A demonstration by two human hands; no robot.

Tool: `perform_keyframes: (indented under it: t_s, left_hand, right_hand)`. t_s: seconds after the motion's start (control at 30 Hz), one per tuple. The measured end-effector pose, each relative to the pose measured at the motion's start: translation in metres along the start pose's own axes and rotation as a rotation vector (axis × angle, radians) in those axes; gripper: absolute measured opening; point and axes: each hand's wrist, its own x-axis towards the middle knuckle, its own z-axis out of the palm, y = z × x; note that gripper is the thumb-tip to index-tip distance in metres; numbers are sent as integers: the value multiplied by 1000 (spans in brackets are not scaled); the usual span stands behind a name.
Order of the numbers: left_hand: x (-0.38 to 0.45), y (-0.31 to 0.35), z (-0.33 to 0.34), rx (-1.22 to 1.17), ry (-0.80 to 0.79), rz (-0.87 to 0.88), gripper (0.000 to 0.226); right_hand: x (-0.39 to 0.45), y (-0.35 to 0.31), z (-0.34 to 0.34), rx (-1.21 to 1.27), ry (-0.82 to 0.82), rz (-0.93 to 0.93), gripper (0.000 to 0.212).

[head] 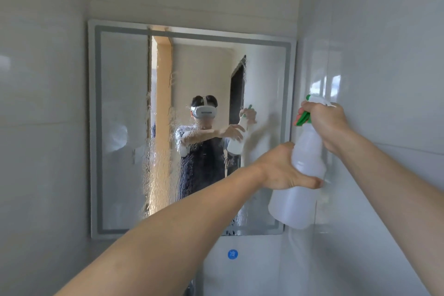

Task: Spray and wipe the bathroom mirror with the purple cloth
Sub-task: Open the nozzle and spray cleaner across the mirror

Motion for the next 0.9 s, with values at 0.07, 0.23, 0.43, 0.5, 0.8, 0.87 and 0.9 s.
perform_keyframes:
  t_s: [0.07,0.23,0.43,0.5,0.8,0.87,0.9]
  left_hand:
    - [-2,-6,9,-1,-12,-26,43]
    - [-9,-18,28,-21,-14,-41,39]
    - [-21,-28,43,-5,-45,-80,32]
    - [-25,-29,42,14,-36,-97,33]
    - [-41,-40,43,55,-2,-156,41]
    - [-47,-49,50,45,-7,-170,39]
    - [-50,-53,53,49,-10,-169,39]
  right_hand:
    - [-2,11,-4,-16,-27,43,7]
    - [-11,36,-8,14,-66,99,9]
    - [-14,64,-10,3,11,138,18]
    - [-18,67,-6,1,15,135,14]
    - [-27,85,4,37,-42,139,8]
    - [-36,92,6,38,-64,157,13]
    - [-40,97,7,32,-70,155,18]
